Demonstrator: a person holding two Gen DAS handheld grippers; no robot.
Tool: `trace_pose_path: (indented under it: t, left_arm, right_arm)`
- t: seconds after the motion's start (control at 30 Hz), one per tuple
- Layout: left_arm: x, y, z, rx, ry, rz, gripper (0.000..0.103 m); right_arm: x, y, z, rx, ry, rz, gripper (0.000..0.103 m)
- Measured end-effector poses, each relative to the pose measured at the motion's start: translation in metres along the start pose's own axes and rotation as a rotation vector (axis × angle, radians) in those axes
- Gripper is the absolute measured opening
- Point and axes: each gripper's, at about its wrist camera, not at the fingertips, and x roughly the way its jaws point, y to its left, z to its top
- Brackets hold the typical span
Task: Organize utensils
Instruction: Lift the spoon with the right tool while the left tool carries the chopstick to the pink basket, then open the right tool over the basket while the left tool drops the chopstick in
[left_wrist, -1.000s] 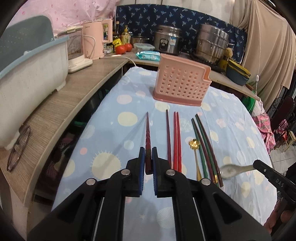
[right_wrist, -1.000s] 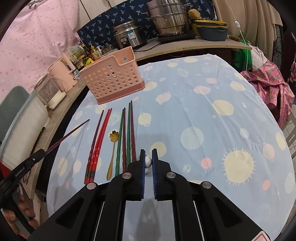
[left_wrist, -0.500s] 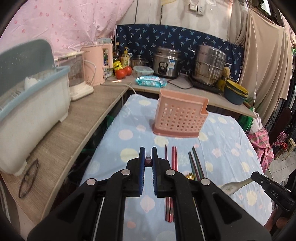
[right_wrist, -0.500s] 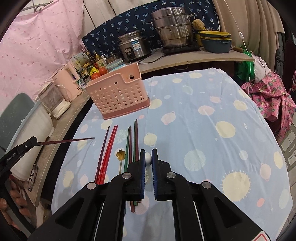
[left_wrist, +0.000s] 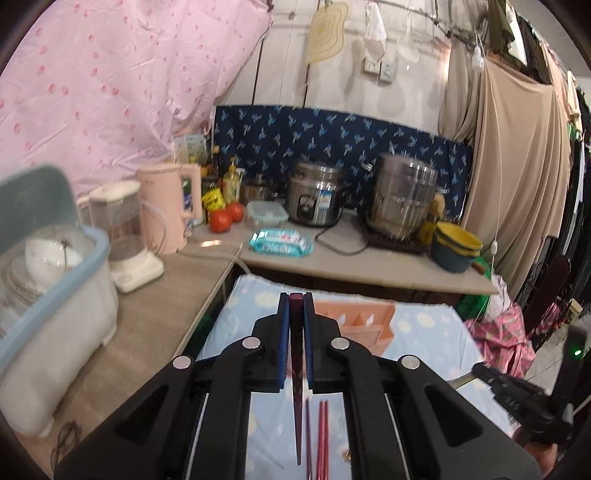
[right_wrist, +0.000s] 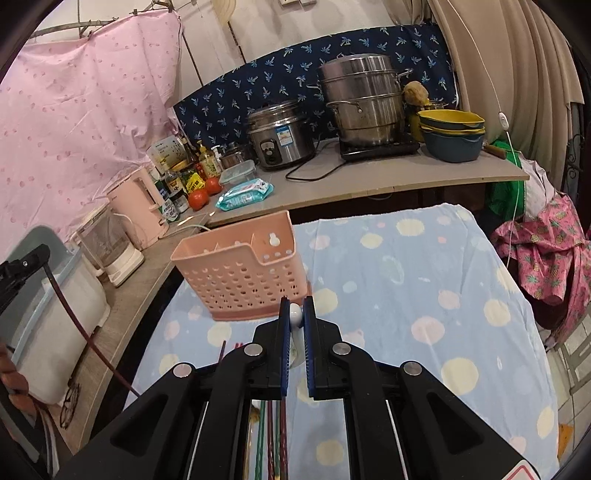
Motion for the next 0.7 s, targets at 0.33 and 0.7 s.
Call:
trace_pose_path:
  t: [0.33,0.7]
  left_arm:
    - [0.033,-0.030,0.085,0.032,-0.164,-0.018,0.007]
    - [0.111,-0.022,0.076,0.001,-0.108,0.007,0.007]
  right_arm:
    - [0.057,0.020,0.073,-0.027,-0.060,-0.017,0.007]
    - [0.124,0.034,0.084,-0.053,-0.003,-0.026,0.007]
